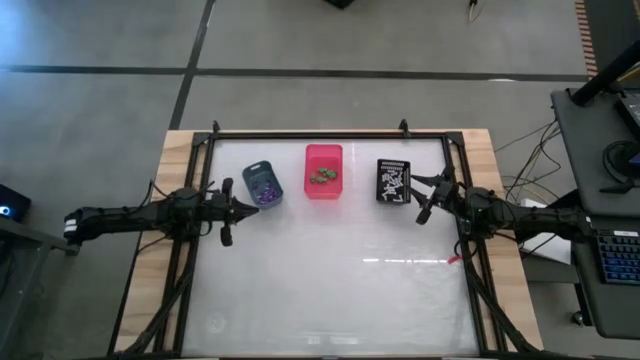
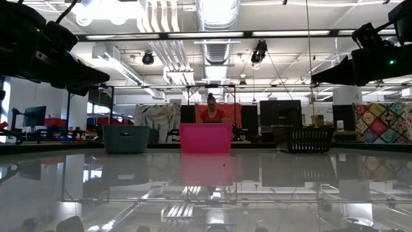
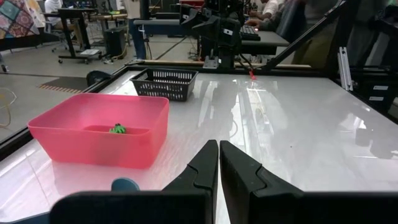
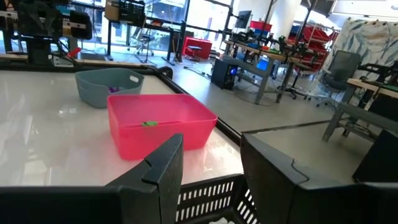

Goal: Sort Halloween decoration
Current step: Return to Home Position

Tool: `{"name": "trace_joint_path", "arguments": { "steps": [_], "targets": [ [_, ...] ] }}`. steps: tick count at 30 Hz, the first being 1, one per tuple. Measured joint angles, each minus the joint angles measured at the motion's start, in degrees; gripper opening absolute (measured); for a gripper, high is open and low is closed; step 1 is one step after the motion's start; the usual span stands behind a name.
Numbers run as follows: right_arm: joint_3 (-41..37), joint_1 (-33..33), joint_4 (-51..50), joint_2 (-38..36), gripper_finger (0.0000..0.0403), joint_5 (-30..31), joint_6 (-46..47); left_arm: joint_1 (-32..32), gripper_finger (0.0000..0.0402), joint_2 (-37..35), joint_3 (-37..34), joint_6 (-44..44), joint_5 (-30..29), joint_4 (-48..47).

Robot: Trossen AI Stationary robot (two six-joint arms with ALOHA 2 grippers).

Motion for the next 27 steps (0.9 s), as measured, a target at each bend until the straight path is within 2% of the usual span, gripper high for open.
{"name": "trace_joint_path", "arguments": {
  "steps": [27],
  "targets": [
    [0.0,0.0,0.0,0.0,0.0153,0.0,0.0,0.0,0.0,0.0,0.0,0.0,0.0,0.0]
  ]
}}
